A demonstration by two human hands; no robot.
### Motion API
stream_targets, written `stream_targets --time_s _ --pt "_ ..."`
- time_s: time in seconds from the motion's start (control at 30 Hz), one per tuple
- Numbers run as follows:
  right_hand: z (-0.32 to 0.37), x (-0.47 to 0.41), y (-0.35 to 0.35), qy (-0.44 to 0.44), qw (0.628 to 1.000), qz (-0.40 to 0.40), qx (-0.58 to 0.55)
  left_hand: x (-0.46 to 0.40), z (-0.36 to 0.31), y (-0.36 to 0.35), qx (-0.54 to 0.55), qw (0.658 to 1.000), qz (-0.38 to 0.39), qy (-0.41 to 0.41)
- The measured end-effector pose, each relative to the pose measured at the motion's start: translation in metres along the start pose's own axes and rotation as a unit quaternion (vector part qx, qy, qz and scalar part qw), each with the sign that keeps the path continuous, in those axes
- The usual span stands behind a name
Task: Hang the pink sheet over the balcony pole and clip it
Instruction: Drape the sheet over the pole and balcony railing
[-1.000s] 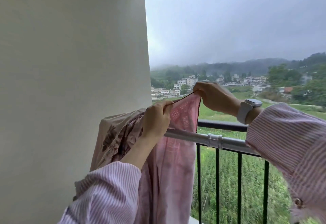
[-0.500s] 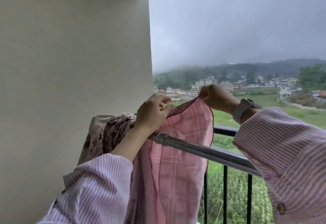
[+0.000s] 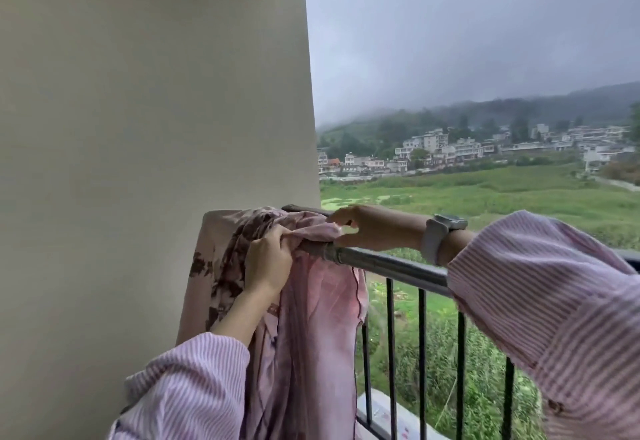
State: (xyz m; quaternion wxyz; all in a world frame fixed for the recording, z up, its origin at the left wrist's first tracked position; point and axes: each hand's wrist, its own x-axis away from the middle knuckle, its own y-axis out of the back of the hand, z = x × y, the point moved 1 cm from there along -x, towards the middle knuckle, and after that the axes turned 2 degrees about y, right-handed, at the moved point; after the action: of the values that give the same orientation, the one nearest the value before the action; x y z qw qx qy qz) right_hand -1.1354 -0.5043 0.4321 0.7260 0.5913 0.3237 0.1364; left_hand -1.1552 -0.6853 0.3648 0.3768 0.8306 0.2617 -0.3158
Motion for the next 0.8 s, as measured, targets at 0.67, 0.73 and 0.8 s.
stream_targets --time_s 0.67,0.73,0.8 --pt "0.006 -0.099 0.048 -0.047 0.928 -0.324 -0.177 -0.127 -0.022 0.046 0.11 0.986 0.014 -0.124" --pt "0.002 -0.091 0.052 -0.077 0.941 -0.265 -0.198 -0.117 -0.016 0.034 0.118 0.988 0.031 -0.089" --pt "-0.004 -0.079 0.047 -0.118 0.963 -0.142 -0.195 -0.099 -0.011 0.02 0.103 0.993 0.044 -0.047"
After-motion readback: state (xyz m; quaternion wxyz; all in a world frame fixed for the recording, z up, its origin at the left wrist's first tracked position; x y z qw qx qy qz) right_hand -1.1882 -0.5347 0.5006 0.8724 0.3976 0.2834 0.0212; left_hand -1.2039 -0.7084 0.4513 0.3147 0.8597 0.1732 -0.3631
